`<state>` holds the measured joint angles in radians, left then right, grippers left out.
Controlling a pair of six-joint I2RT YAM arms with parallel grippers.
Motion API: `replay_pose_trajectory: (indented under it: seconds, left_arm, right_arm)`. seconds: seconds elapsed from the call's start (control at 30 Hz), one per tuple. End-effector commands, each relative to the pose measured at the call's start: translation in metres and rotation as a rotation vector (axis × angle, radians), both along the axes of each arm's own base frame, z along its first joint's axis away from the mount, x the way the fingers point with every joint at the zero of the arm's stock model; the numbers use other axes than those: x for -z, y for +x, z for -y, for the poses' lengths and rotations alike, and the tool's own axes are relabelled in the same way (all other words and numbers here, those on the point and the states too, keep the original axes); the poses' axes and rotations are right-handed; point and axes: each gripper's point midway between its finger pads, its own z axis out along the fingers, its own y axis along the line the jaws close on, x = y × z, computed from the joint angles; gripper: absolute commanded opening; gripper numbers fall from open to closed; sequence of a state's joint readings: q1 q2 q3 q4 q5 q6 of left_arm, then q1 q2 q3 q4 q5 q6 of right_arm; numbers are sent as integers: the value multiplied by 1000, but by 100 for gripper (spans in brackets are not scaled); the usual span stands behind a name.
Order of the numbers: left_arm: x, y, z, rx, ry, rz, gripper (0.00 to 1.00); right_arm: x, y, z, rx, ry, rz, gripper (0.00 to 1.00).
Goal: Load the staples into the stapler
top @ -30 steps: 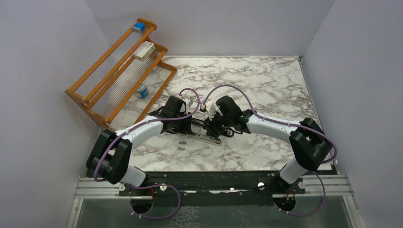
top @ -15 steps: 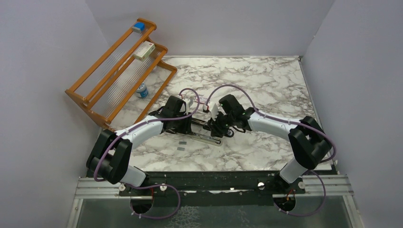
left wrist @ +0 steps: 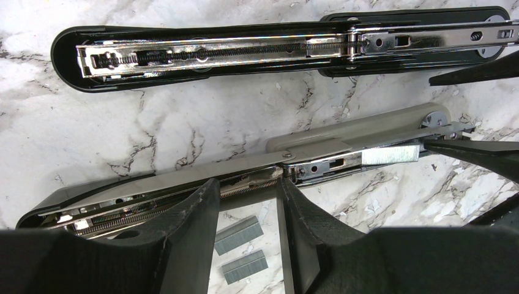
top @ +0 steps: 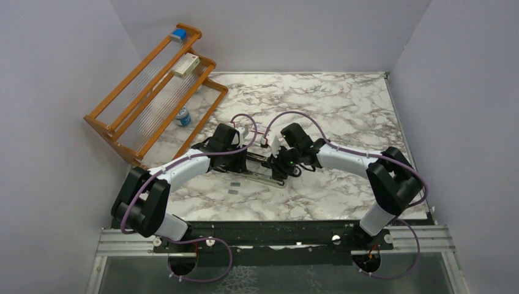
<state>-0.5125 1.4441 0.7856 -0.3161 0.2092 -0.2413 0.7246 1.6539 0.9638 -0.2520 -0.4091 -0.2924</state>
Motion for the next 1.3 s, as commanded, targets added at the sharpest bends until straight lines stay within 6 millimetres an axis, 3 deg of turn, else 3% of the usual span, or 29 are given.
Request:
replay_pose_trajectory:
  seconds: [0.0, 0.87, 1.03, 1.27]
  left_arm:
    - [14, -7, -7, 8, 51, -42, 43]
    - [12, -5, -9, 3, 59, -31, 43]
    - [-11, 3, -5, -14, 10, 50, 48]
    - [-67, 15, 9, -41, -141, 218, 60]
  right_arm:
    - [6, -1, -4, -38, -10, -21, 45]
    - [17, -18, 33, 4, -160, -65, 45]
    - [16, -19, 30, 1, -143, -69, 45]
    - [13, -15, 23, 11, -103, -55, 45]
